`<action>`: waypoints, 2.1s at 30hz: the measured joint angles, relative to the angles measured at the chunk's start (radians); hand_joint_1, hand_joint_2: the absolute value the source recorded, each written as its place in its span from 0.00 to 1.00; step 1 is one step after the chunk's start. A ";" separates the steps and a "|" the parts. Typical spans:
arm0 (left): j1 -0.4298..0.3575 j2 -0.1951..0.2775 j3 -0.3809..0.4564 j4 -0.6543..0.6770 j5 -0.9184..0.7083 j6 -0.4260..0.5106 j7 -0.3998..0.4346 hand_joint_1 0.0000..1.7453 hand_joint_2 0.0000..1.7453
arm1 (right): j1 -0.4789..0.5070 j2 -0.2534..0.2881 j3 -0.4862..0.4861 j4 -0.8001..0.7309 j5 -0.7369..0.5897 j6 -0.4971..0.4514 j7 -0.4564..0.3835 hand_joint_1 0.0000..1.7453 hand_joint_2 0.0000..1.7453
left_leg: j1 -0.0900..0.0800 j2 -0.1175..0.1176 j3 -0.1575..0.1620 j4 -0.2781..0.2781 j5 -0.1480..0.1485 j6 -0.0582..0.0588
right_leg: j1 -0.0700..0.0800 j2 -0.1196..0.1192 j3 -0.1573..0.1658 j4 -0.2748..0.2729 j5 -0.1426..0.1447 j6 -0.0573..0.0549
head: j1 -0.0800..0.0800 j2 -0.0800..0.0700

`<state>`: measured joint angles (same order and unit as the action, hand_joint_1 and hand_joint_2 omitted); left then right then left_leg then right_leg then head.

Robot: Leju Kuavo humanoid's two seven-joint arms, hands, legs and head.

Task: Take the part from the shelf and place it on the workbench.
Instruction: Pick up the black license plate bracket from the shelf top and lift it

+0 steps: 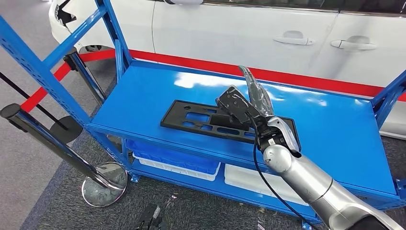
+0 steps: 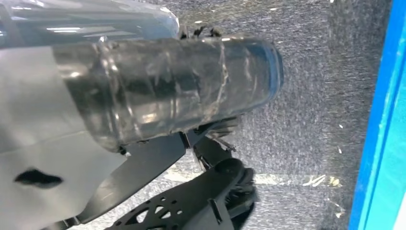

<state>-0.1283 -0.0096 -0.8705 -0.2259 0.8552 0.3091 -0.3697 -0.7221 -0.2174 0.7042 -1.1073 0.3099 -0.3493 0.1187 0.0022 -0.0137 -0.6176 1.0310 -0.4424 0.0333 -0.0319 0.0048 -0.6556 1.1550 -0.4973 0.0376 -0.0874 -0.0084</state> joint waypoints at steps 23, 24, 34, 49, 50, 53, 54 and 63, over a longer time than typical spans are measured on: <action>0.020 0.005 0.000 0.001 0.026 -0.004 -0.012 0.00 0.00 | 0.132 0.073 0.065 -0.272 0.009 0.042 -0.056 0.00 1.00 | -0.010 0.008 0.017 -0.030 0.007 0.004 | 0.013 0.002 0.019 -0.045 -0.009 -0.017 | -0.002 0.000; 0.020 0.005 0.000 0.001 0.026 -0.004 -0.013 0.00 0.00 | 0.136 0.075 0.073 -0.280 0.031 0.052 -0.051 0.00 1.00 | -0.010 0.008 0.020 -0.034 0.009 0.008 | 0.014 0.001 -0.004 0.008 -0.039 -0.017 | -0.001 0.000; 0.021 0.004 0.000 0.002 0.025 -0.006 -0.008 0.00 0.00 | 0.158 0.103 0.125 -0.291 0.126 0.089 -0.021 0.00 1.00 | -0.016 0.005 0.006 0.011 -0.016 -0.007 | 0.016 0.001 0.047 -0.087 0.018 -0.027 | -0.002 0.000; 0.001 0.004 -0.002 0.001 -0.005 -0.009 0.023 0.00 0.00 | 0.109 0.223 0.226 -0.011 0.405 0.137 0.108 0.00 1.00 | -0.008 0.005 0.004 0.001 -0.012 -0.029 | 0.015 -0.001 0.047 -0.102 0.028 -0.040 | -0.008 0.000; 0.001 0.004 -0.002 0.001 -0.007 -0.010 0.025 0.00 0.00 | 0.103 0.231 0.231 0.019 0.411 0.136 0.111 0.00 1.00 | -0.010 0.004 0.005 -0.004 -0.008 -0.024 | 0.014 -0.001 0.047 -0.107 0.031 -0.035 | -0.008 0.000; -0.001 0.003 -0.006 0.002 -0.010 -0.010 0.030 0.00 0.00 | 0.087 0.249 0.243 0.093 0.415 0.136 0.114 0.00 1.00 | -0.005 0.006 0.013 -0.025 0.004 -0.006 | 0.013 -0.002 0.034 -0.082 0.007 -0.022 | -0.007 0.000; -0.003 0.003 -0.008 0.002 -0.012 -0.011 0.031 0.00 0.00 | 0.083 0.253 0.245 0.112 0.416 0.138 0.116 0.00 1.00 | -0.003 0.007 0.016 -0.029 0.006 -0.001 | 0.014 -0.002 0.015 -0.038 -0.018 -0.021 | -0.006 0.000; -0.012 0.000 -0.024 0.001 -0.030 -0.014 0.045 0.00 0.00 | 0.034 0.274 0.253 0.289 0.450 0.164 0.144 0.00 1.00 | -0.010 0.005 0.009 0.006 -0.017 -0.003 | 0.017 -0.002 0.020 -0.071 0.034 -0.028 | -0.007 0.000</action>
<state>-0.1405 -0.0096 -0.8944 -0.2246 0.8250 0.2948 -0.3244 -0.6877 0.0562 0.9567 -0.8180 0.7594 -0.1850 0.2632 -0.0082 -0.0085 -0.6084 1.0366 -0.4595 0.0303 -0.0149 0.0025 -0.6360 1.0835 -0.4638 0.0100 -0.0945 -0.0084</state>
